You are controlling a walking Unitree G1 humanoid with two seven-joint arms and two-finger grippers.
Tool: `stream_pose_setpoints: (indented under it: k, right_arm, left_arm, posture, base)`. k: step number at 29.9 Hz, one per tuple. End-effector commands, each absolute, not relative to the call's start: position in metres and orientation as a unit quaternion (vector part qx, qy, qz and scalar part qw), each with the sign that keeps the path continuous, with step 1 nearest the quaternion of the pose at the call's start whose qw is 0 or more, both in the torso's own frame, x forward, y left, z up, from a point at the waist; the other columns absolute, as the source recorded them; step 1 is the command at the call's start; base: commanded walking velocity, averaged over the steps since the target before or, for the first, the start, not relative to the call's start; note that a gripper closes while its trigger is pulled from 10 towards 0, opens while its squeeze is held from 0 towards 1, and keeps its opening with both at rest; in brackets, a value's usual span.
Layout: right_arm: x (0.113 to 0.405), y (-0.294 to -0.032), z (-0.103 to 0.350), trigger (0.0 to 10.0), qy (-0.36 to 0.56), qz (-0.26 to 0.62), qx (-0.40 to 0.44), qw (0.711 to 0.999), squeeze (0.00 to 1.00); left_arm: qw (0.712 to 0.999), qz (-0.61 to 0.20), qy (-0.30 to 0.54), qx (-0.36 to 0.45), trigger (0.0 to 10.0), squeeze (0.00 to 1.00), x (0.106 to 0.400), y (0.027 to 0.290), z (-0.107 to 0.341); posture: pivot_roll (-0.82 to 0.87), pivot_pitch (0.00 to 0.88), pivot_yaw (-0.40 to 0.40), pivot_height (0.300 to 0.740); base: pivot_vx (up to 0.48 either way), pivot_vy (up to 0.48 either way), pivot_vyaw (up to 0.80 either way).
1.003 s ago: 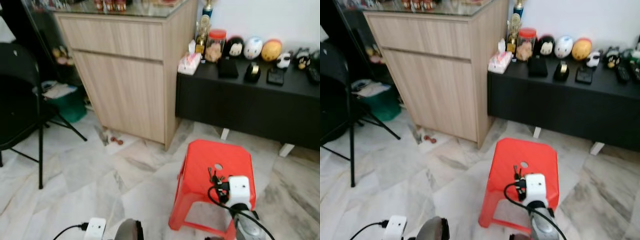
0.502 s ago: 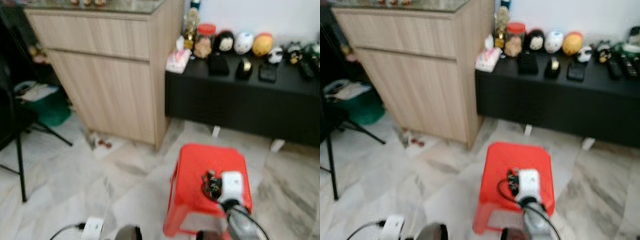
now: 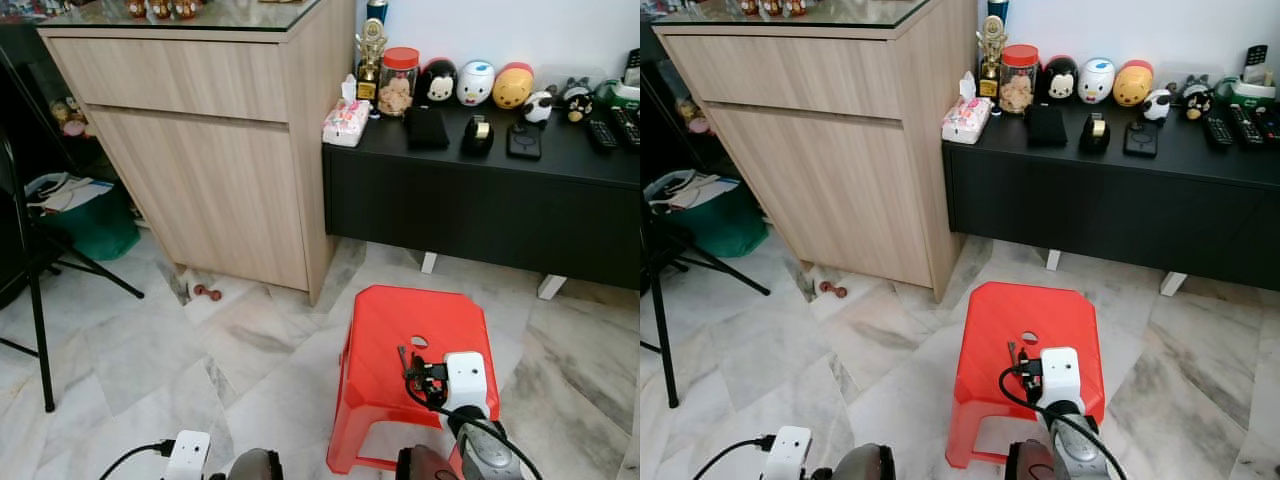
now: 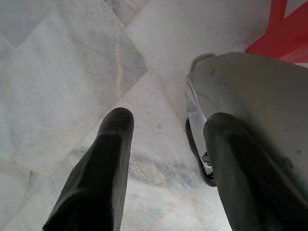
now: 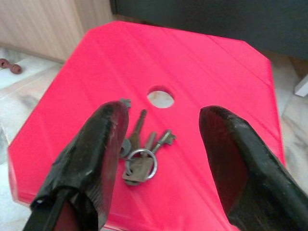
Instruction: Hang keys on a hook
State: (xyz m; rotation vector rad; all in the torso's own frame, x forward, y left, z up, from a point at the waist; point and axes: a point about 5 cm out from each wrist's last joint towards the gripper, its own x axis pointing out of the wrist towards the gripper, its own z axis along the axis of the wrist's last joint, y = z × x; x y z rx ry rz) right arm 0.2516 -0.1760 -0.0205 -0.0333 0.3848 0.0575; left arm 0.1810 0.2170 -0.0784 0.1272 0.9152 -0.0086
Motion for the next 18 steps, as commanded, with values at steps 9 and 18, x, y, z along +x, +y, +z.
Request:
stream_pose_setpoints:
  k: [9, 18]
  right_arm:
    - [0.246, -0.174, -0.029, 10.0, 0.217, 0.038, -0.015, 0.975, 0.0]
    - [0.238, -0.174, -0.039, 10.0, 0.254, 0.046, -0.012, 0.966, 0.0]
  left_arm:
    - [0.891, 0.003, 0.45, 0.053, 10.0, 0.0, 0.176, 0.218, -0.081]
    - [0.892, 0.002, 0.448, 0.055, 10.0, 0.0, 0.177, 0.218, -0.08]
  posture:
    - [0.01, 0.072, 0.035, 0.623]
    - [0.01, 0.071, 0.034, 0.623]
  base:
    - [0.16, 0.0, 0.0]
    - [0.135, 0.0, 0.0]
